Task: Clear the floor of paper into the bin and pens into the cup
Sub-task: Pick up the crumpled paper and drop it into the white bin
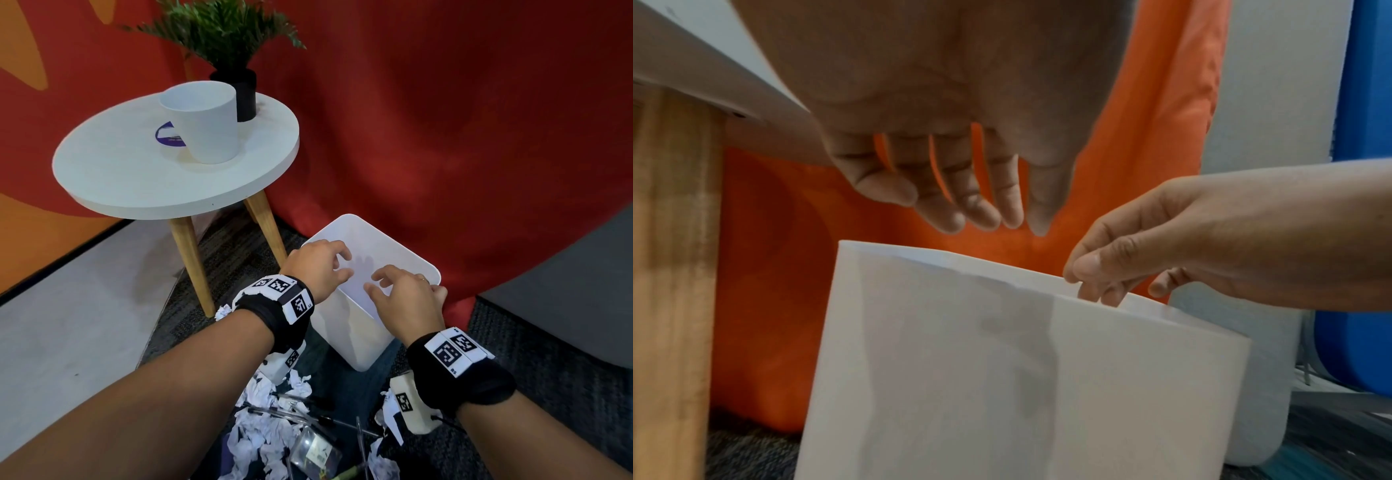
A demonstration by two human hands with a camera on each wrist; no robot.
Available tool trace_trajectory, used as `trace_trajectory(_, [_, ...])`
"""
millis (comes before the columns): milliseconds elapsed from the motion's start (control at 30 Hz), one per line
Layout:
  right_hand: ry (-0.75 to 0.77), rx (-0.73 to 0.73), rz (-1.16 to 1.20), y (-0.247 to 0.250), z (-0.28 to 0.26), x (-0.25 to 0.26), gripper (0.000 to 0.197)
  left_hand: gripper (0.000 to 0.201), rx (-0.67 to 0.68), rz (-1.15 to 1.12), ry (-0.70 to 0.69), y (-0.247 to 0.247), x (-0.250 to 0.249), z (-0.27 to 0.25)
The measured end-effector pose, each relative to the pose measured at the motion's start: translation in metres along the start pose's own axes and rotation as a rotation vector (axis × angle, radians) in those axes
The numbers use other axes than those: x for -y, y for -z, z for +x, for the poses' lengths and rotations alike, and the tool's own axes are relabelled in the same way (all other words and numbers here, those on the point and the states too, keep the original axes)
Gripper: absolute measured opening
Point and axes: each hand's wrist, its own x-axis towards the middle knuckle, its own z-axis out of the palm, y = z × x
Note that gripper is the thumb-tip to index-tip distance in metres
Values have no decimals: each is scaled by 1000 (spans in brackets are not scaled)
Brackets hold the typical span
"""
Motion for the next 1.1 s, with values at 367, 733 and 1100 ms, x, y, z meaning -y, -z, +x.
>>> trace_trajectory(367, [274,-143,198,4,-16,33,12,20,-5,15,124,-10,24,-33])
trace_trajectory(733, [515,358,-20,-73,-62,50,17,9,298,85,279,-63,83,-65])
trace_trajectory(1100, [219,695,-261,-173,-89,-9,20,20,555,95,428,-157,158,-126])
